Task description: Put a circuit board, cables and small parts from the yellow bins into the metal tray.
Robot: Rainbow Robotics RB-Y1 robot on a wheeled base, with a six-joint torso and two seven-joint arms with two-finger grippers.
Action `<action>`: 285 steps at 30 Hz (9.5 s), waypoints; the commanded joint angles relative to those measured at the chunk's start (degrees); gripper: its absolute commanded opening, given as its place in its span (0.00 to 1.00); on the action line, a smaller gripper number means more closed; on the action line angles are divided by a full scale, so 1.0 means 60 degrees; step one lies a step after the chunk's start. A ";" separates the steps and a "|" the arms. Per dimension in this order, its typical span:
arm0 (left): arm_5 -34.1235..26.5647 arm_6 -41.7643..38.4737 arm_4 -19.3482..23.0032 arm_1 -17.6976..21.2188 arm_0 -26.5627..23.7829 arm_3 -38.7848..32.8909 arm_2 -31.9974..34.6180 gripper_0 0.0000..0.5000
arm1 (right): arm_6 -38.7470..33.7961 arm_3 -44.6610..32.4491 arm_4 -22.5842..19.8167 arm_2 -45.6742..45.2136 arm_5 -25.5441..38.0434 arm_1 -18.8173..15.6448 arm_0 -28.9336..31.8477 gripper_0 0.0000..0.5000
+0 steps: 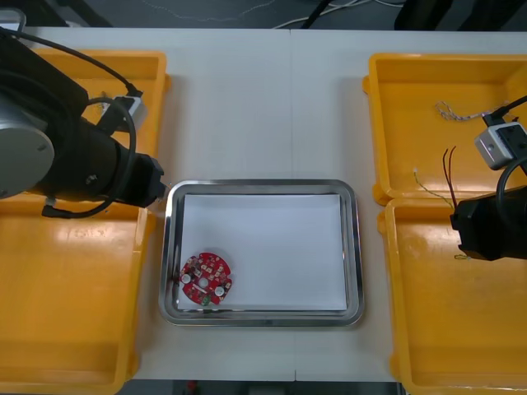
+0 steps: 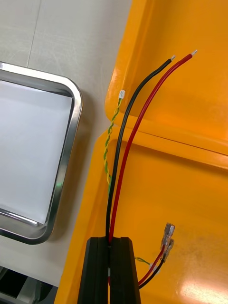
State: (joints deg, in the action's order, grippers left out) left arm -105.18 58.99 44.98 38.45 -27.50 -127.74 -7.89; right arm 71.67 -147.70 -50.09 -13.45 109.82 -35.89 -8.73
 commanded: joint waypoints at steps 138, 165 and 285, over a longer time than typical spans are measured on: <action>0.9429 0.4275 -0.4919 -0.1838 -0.4030 1.1901 0.0977 1.00 | 0.2659 0.4504 0.2928 0.9873 -0.1296 0.1309 -0.5255 0.99; 0.9429 0.4422 -0.4787 -0.1545 -0.3751 1.1886 0.1651 1.00 | 0.0945 0.4490 -0.0060 0.3633 0.0030 -0.0580 -0.4815 0.99; 0.9034 0.4964 -0.4597 -0.1647 -0.2286 1.0348 0.1915 0.76 | 0.1194 1.9431 0.3133 0.3560 -0.8738 0.0489 -0.9503 0.99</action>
State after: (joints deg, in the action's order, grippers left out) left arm -50.67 81.82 18.39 29.55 -41.94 -63.56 2.39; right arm 77.23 -30.49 -31.39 7.20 58.81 -33.50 -64.86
